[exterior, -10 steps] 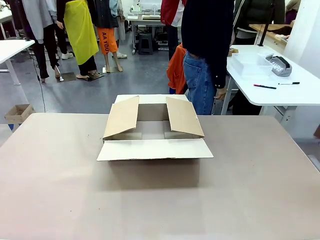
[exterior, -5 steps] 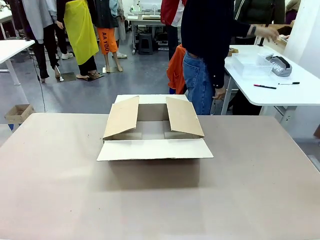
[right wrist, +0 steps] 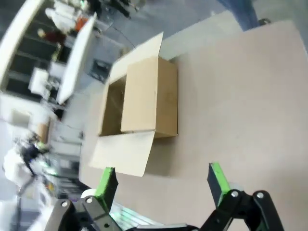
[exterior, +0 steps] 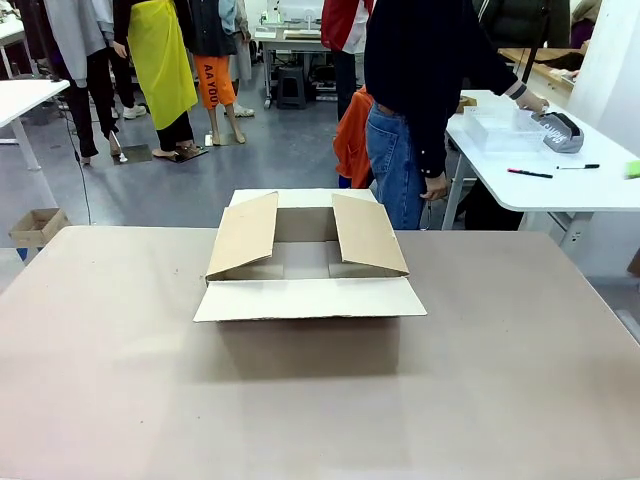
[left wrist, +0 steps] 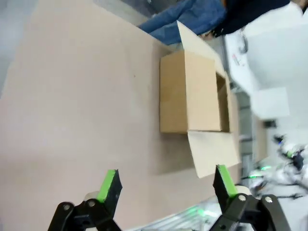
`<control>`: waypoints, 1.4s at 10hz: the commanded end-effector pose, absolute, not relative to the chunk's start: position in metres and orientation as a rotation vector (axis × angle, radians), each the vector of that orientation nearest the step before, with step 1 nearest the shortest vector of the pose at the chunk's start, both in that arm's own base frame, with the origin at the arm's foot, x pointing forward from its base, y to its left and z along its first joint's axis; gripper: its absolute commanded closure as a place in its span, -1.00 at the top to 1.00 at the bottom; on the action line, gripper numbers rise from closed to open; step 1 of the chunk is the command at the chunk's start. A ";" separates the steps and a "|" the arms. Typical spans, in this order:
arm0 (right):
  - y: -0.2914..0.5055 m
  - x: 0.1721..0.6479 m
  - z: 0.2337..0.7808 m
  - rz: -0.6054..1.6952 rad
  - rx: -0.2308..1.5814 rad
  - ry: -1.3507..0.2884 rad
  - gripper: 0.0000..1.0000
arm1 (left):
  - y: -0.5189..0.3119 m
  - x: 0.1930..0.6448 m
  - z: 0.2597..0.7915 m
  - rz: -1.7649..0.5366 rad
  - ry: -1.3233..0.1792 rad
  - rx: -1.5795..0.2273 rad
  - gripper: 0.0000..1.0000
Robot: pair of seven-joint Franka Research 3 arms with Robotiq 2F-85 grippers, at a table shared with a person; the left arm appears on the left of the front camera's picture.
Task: Pack the gift set into the box.
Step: Place both hands on the side flaps of the Package Box and spread them outward.
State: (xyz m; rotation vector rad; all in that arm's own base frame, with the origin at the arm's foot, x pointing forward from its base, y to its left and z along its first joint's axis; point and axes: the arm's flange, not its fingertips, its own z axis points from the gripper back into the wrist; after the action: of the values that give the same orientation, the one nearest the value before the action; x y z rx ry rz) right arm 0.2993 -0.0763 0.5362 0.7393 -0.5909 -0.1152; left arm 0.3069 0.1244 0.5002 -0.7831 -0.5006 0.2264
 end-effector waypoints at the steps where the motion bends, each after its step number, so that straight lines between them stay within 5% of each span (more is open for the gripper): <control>1: 0.041 0.337 0.526 0.174 0.512 -0.639 1.00 | 0.015 0.349 0.532 0.002 -0.436 -0.549 1.00; 3: 0.133 0.335 0.494 0.409 0.418 -0.715 1.00 | -0.073 0.391 0.535 -0.123 -0.352 -0.444 1.00; 5: 0.135 0.320 0.484 0.474 0.191 -0.835 1.00 | -0.101 0.412 0.520 -0.161 -0.208 -0.396 1.00; 6: 0.167 0.320 0.514 0.447 0.375 -0.662 1.00 | -0.121 0.372 0.532 -0.154 -0.353 -0.460 1.00; 7: 0.167 0.320 0.514 0.447 0.375 -0.662 1.00 | -0.121 0.372 0.532 -0.154 -0.353 -0.460 1.00; 8: 0.180 0.326 0.506 0.502 0.288 -0.726 1.00 | -0.135 0.402 0.513 -0.178 -0.279 -0.423 1.00; 10: 0.222 0.356 0.487 0.735 0.437 -0.713 1.00 | -0.158 0.418 0.493 -0.231 -0.243 -0.382 1.00; 14: 0.193 0.360 0.467 0.628 0.447 -0.737 1.00 | -0.210 0.459 0.482 -0.219 -0.186 -0.264 1.00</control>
State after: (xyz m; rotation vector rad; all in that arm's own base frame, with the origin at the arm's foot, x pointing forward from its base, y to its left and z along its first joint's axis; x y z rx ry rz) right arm 0.3593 0.2137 0.4733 0.4159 -0.6808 0.6437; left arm 0.4456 -0.1966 0.4730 -0.2999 -0.2006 -0.2353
